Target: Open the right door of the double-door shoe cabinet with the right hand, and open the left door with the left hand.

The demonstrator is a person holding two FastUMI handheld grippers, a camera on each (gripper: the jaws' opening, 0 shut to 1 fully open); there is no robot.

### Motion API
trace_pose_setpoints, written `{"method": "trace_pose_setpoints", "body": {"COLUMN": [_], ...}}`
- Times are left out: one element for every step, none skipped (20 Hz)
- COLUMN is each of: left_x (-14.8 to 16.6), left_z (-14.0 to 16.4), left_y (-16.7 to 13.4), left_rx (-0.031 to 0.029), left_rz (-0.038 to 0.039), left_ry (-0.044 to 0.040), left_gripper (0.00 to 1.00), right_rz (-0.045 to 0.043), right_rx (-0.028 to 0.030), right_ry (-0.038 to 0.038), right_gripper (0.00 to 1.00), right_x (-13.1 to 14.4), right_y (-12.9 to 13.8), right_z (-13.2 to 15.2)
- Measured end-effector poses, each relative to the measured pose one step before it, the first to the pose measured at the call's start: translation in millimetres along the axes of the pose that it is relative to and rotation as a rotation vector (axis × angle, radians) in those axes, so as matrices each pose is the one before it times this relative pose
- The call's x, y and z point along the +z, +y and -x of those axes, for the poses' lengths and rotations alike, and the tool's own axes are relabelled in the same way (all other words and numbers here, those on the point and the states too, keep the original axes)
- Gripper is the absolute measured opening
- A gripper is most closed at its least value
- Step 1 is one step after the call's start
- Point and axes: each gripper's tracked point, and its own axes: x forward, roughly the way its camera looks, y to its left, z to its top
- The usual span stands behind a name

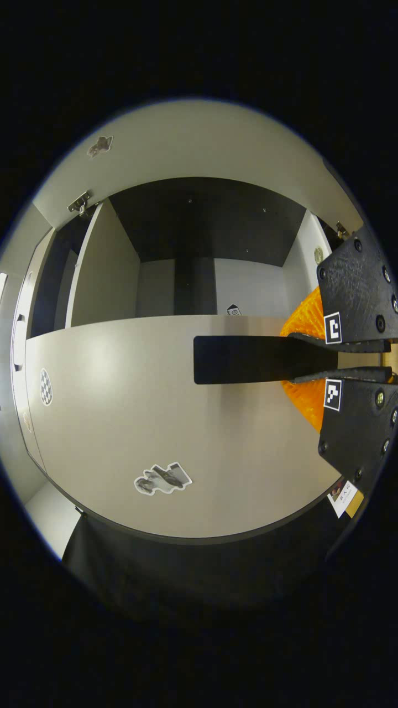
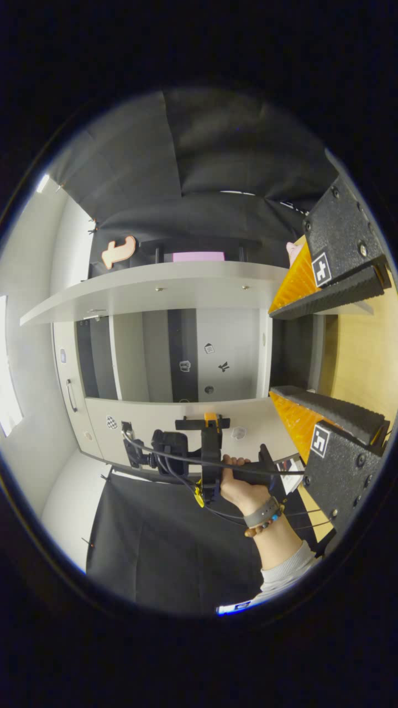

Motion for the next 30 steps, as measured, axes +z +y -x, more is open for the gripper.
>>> {"method": "trace_pose_setpoints", "body": {"left_x": [2.97,-1.46,-0.14,-0.15,0.76,0.11,-0.45,-0.11,0.58,0.87,0.05,-0.33,-0.32,-0.32,0.14,-0.55,-1.46,-0.10,-0.93,0.01,0.24,-0.15,0.01,-0.62,-0.03,0.74,0.55,-0.70,0.81,-0.86], "left_z": [11.64,-6.93,0.31,0.79,2.21,1.33,2.55,4.03,5.68,5.27,5.11,3.99,5.72,4.49,5.37,3.79,4.25,6.36,5.14,5.93,6.44,5.48,6.20,5.06,4.74,3.66,3.54,1.51,1.78,1.25], "left_y": [0.14,-0.65,0.40,-0.21,-0.14,-0.03,0.17,-1.67,-0.38,-0.35,0.71,1.24,1.83,1.87,3.06,2.79,2.23,2.04,2.07,2.25,2.96,3.69,4.60,3.26,5.14,3.97,4.02,3.67,1.65,1.13], "left_rx": [-0.00052,-0.00035,-0.00245,0.00143,-0.00014,-0.00250,-0.00564,-0.00672,-0.00649,-0.00240,0.00073,0.00214,0.00507,0.00580,0.00422,-0.00145,-0.00397,-0.00366,-0.00299,-0.00248,0.00011,0.00332,0.00305,0.00520,0.00424,0.00559,0.00458,0.00272,0.00228,-0.00068], "left_rz": [-0.01453,-0.01104,0.00240,0.00564,-0.00900,-0.00725,0.00674,0.01431,0.00760,0.00109,-0.00094,-0.00013,0.00210,0.00134,0.00130,0.00100,0.00250,0.00506,0.00540,0.00635,0.00171,0.00000,-0.00269,0.00045,0.00166,0.00177,0.00025,0.00514,0.00643,0.00251], "left_ry": [-0.01038,-0.00055,-0.00230,-0.00072,-0.00500,0.00104,0.00245,0.00478,0.00329,0.00350,0.00249,0.00099,-0.00031,-0.00214,-0.00272,-0.00161,0.00337,-0.00052,0.00195,-0.00635,-0.00459,-0.00304,-0.00293,-0.00306,-0.00390,-0.00166,-0.00336,-0.00139,-0.00448,0.00202], "left_gripper": [0.06,0.06,0.06,0.06,0.06,0.06,0.06,0.06,0.06,0.06,0.06,0.06,0.06,0.06,0.06,0.06,0.06,0.06,0.06,0.06,0.06,0.06,0.06,0.06,0.05,0.05,0.05,0.05,0.05,0.05], "right_rz": [-0.00473,-0.00193,-0.00054,0.00051,0.00052,0.00018,-0.00079,-0.00343,-0.00319,-0.00184,0.00007,-0.00023,-0.00119,-0.00050,-0.00029,0.00093,0.00180,0.00150,-0.00024,-0.00006,-0.00092,-0.00040,0.00033,0.00065,-0.00016,-0.00269,-0.00477,-0.00505,-0.00444,-0.00244], "right_rx": [0.00027,0.00101,0.00012,0.00060,-0.00291,-0.00422,-0.00030,-0.00152,0.00138,0.00079,0.00093,-0.00033,0.00328,0.00097,0.00127,0.00166,0.00216,0.00129,-0.00025,0.00088,0.00189,0.00196,0.00032,-0.00088,-0.00281,-0.00186,0.00159,0.00190,0.00237,0.00065], "right_ry": [0.00150,0.00028,-0.00102,-0.00166,-0.00187,-0.00089,-0.00069,0.00045,0.00210,0.00325,0.00151,0.00062,-0.00348,-0.00367,-0.00184,0.00134,0.00012,0.00019,-0.00185,-0.00164,-0.00047,-0.00105,-0.00091,0.00084,0.00026,0.00023,0.00064,0.00156,-0.00010,0.00165], "right_gripper": [0.76,0.76,0.76,0.76,0.76,0.76,0.76,0.76,0.76,0.76,0.76,0.76,0.76,0.76,0.76,0.76,0.76,0.79,0.79,0.76,0.76,0.79,0.76,0.79,0.79,0.79,0.79,0.76,0.76,0.76], "right_x": [-0.76,-1.47,0.58,0.96,0.72,-0.72,-0.70,0.20,-0.40,-3.77,-1.93,-0.08,-0.22,0.46,-0.03,-1.77,-0.23,-0.22,0.17,-0.77,0.27,-0.25,0.63,-0.52,0.33,0.21,-0.04,-1.61,-0.53,0.36], "right_y": [-0.53,0.90,0.24,2.11,-0.11,-0.39,0.49,1.26,2.47,1.46,0.59,1.44,3.47,3.60,3.06,1.77,2.57,2.55,1.85,2.12,2.15,1.96,1.39,-0.06,0.55,0.59,1.84,1.18,1.86,1.66], "right_z": [-0.45,0.93,1.32,0.18,-0.54,1.00,1.11,1.22,2.18,1.60,0.19,2.17,2.83,1.60,0.71,0.66,0.31,-0.84,-1.04,0.91,-1.14,-0.78,-0.75,-1.14,-2.31,-2.36,-3.13,-4.22,-3.72,-3.22]}}
